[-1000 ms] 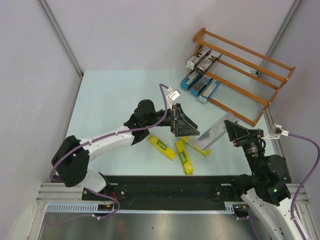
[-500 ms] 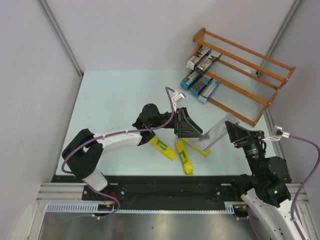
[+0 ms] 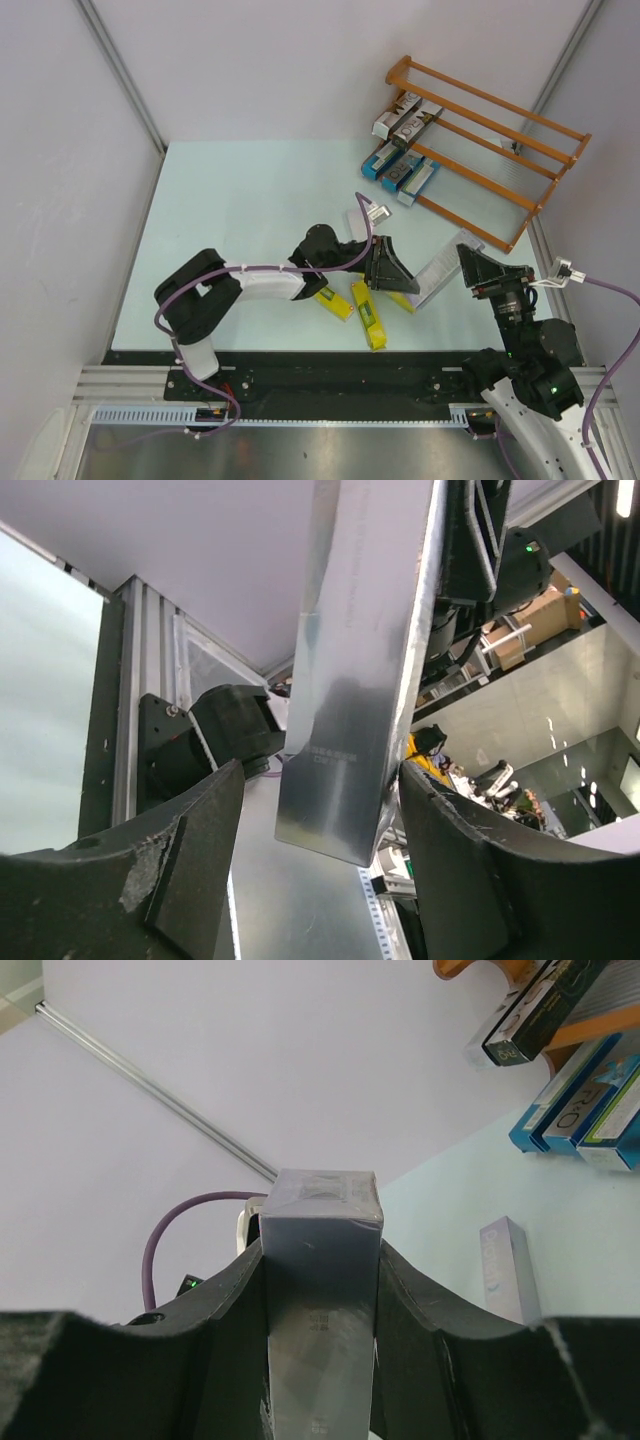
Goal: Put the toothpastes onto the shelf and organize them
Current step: Pick up the toothpaste from the center of the board.
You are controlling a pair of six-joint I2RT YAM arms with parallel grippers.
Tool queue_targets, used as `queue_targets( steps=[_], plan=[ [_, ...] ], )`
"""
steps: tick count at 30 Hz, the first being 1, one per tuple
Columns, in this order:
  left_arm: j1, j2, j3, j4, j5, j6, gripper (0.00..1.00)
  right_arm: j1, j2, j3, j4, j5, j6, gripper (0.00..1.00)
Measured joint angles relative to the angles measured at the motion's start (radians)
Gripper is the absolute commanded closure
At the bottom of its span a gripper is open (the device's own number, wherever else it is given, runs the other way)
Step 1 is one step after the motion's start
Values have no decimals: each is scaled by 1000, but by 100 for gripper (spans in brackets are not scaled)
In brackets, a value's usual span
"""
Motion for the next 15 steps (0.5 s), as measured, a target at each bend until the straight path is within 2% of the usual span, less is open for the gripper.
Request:
queue_targets(
  steps=[8, 15],
  plan=[
    [-5, 50, -20, 199, 0, -136, 35, 0, 0, 0, 0, 17, 1, 76],
    [-13, 113, -40, 244, 0, -233, 34, 0, 0, -4, -25, 16, -14, 78]
  ],
)
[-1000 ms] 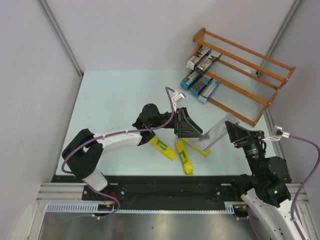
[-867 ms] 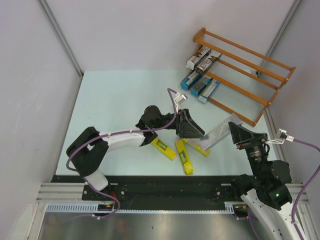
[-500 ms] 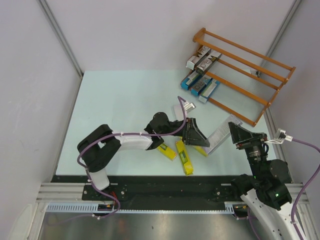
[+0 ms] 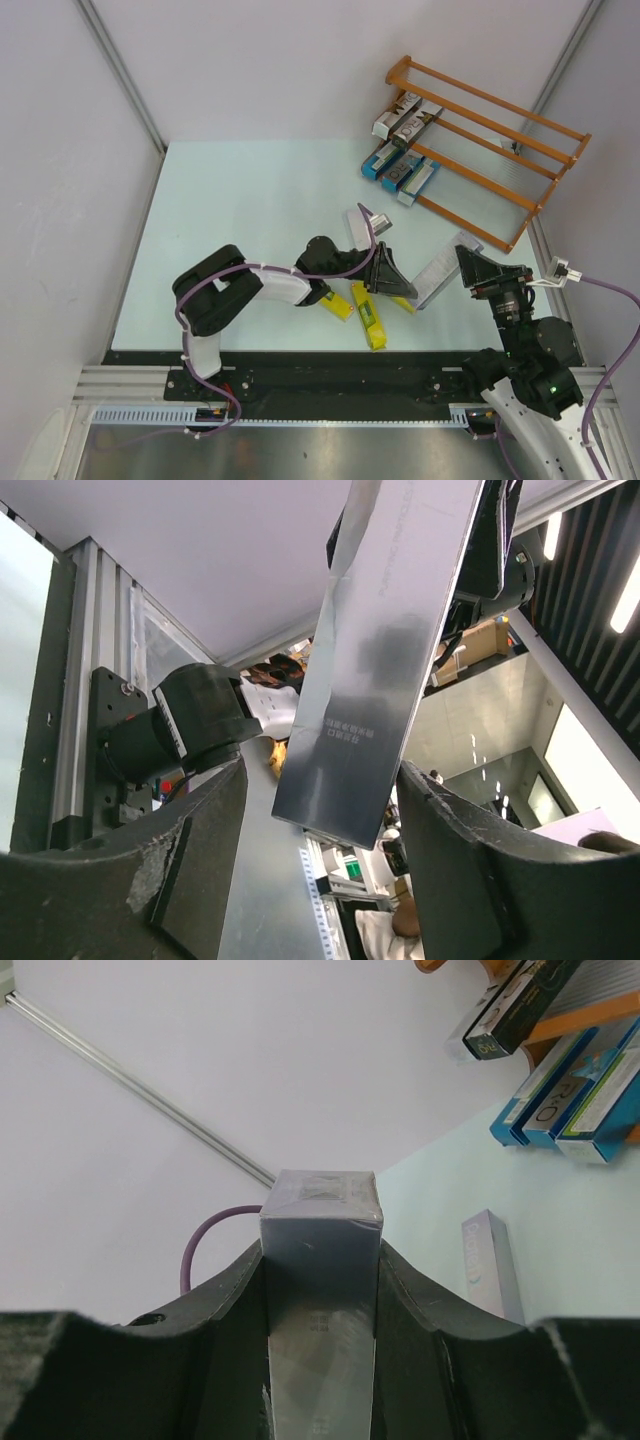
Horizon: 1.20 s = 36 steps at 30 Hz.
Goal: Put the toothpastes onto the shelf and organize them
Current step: Pick up the toothpaste from the center of the board.
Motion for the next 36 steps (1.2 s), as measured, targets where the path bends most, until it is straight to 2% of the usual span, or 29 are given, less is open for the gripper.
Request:
queue_targets(
  steps=[9, 13, 17, 20, 21, 27, 33, 36],
  plan=[
    [-8, 11, -14, 30, -7, -37, 45, 0, 0, -1, -6, 0, -13, 78],
    [-14, 29, -14, 39, -8, -66, 60, 0, 0, -4, -15, 0, -20, 78],
    [-21, 34, -14, 47, -8, -77, 67, 0, 0, -5, -19, 0, -20, 77],
    [-23, 34, -16, 48, -9, -77, 71, 0, 0, -6, -19, 0, -20, 69],
    [-23, 34, -16, 48, -9, -77, 71, 0, 0, -6, -19, 0, -20, 61],
    [0, 14, -56, 53, -15, -68, 81, 0, 0, -8, -19, 8, -5, 31],
    [83, -8, -116, 48, 3, -56, 87, 0, 0, -8, -24, 53, -1, 11],
    [123, -35, -124, 32, 4, -43, 89, 0, 0, -8, -21, 74, -3, 5]
  ],
)
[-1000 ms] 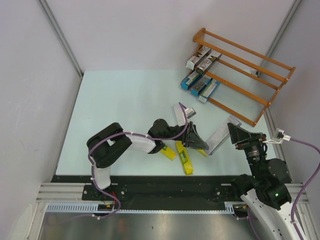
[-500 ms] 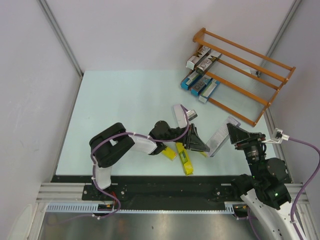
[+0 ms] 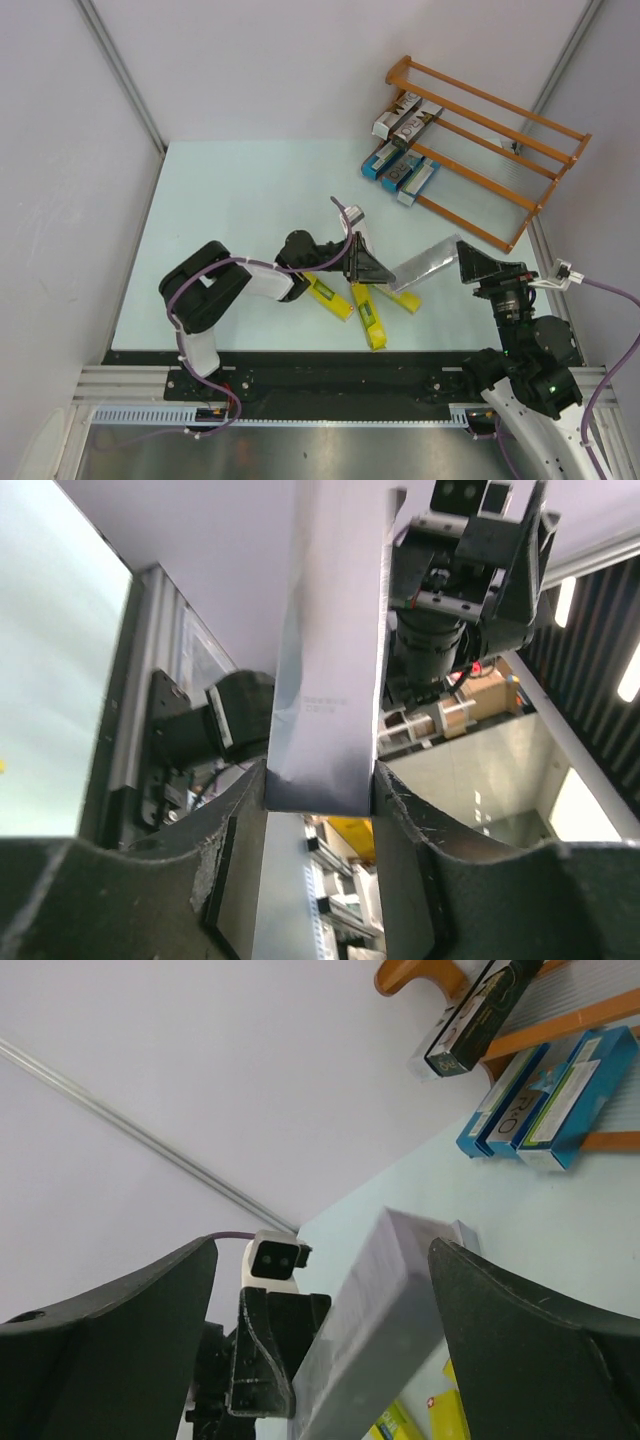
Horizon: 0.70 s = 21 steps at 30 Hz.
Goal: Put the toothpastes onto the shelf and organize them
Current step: Pick up the toothpaste from the center of the board.
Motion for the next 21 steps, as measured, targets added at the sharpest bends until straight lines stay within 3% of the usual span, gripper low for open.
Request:
queue_targets(
  steps=[5, 21],
  plan=[
    [48, -38, 0, -25, 4, 50, 93, 0, 0, 0, 4, 27, -10, 0],
    [136, -99, 0, -76, 22, 135, 100, 0, -1, 3, -19, 93, -35, 0]
  ],
)
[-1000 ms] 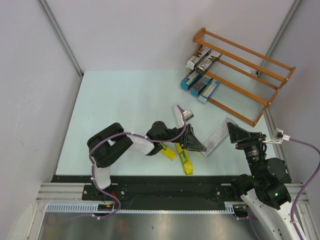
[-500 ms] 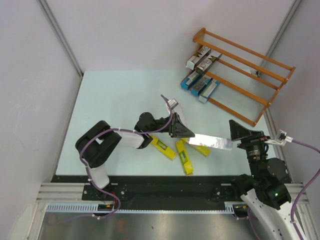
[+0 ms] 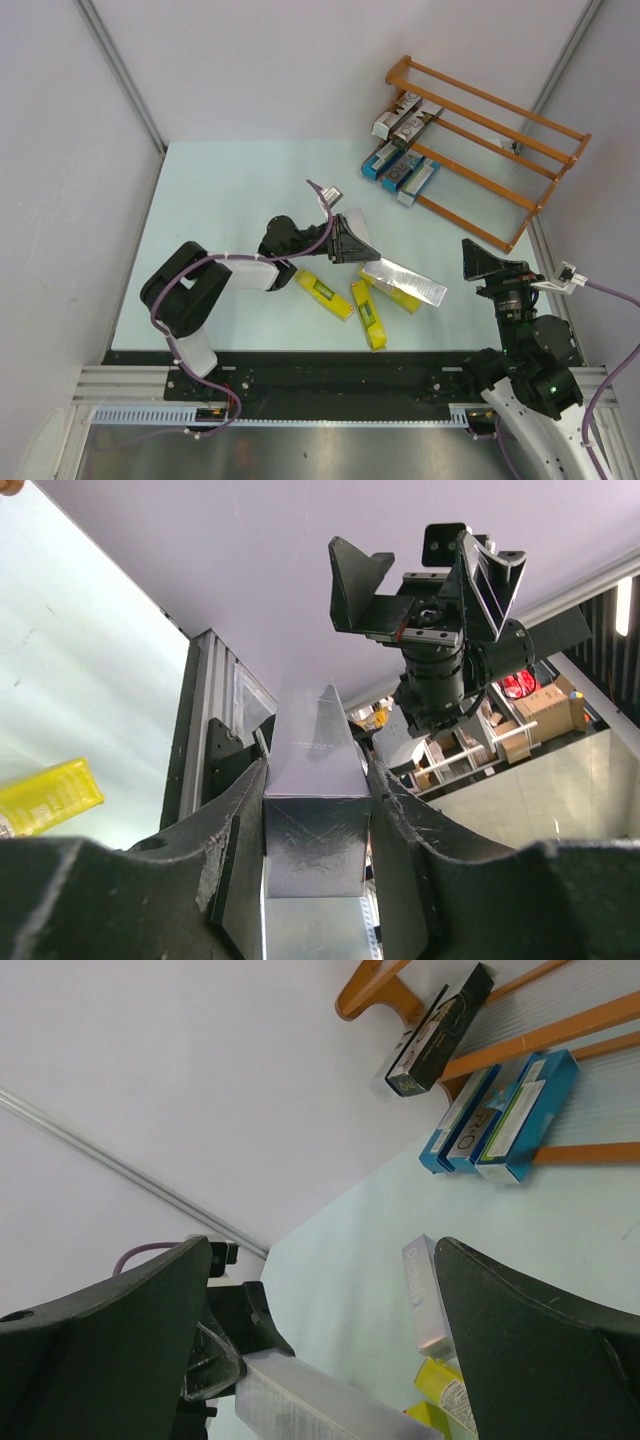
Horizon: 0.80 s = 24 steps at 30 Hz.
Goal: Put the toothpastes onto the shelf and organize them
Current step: Pick up the toothpaste from the center of the board.
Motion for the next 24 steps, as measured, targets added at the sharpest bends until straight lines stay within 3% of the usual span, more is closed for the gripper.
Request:
queue_targets(
  steps=[10, 24],
  plan=[
    [33, -2, 17, -5, -8, -15, 100, 0, 15, 3, 11, -38, -5, 0],
    [114, -156, 159, -129, -15, 0, 100, 0, 200, 4, 154, -251, -7, 1]
  ],
)
